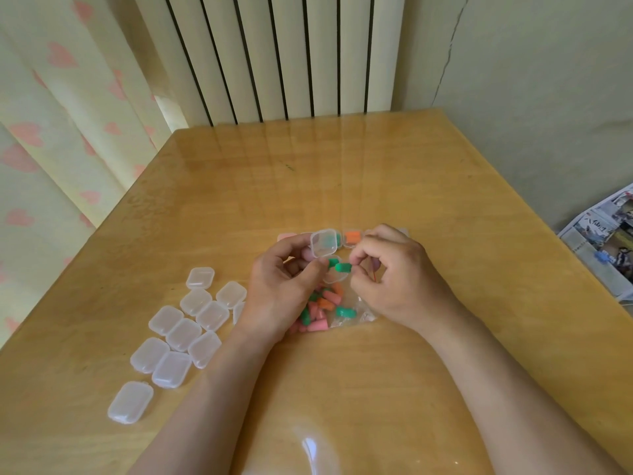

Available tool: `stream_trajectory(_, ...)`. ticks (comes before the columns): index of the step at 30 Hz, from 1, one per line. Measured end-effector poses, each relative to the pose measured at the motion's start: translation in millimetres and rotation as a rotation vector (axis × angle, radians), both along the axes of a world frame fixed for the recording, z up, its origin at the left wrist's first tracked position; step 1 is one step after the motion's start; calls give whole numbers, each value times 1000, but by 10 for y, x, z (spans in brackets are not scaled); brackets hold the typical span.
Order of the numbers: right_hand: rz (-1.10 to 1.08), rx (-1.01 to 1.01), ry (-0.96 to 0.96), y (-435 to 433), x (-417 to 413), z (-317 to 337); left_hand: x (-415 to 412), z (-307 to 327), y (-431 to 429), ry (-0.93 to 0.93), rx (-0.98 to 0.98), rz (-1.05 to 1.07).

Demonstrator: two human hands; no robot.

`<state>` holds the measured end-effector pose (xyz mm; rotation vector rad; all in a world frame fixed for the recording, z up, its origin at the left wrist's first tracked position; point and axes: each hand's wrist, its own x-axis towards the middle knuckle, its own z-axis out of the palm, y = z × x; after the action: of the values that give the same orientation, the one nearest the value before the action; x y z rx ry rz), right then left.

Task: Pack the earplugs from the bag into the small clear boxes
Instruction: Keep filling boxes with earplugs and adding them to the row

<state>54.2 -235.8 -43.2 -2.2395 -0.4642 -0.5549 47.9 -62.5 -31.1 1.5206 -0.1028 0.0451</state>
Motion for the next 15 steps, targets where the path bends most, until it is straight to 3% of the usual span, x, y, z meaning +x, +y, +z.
stream_trajectory(7, 44, -33, 20, 19, 5, -29, 0, 9, 6, -5, -12, -14)
stream_trajectory(15, 48, 105, 60, -7, -26, 31, 20, 14, 21, 59, -115, 8)
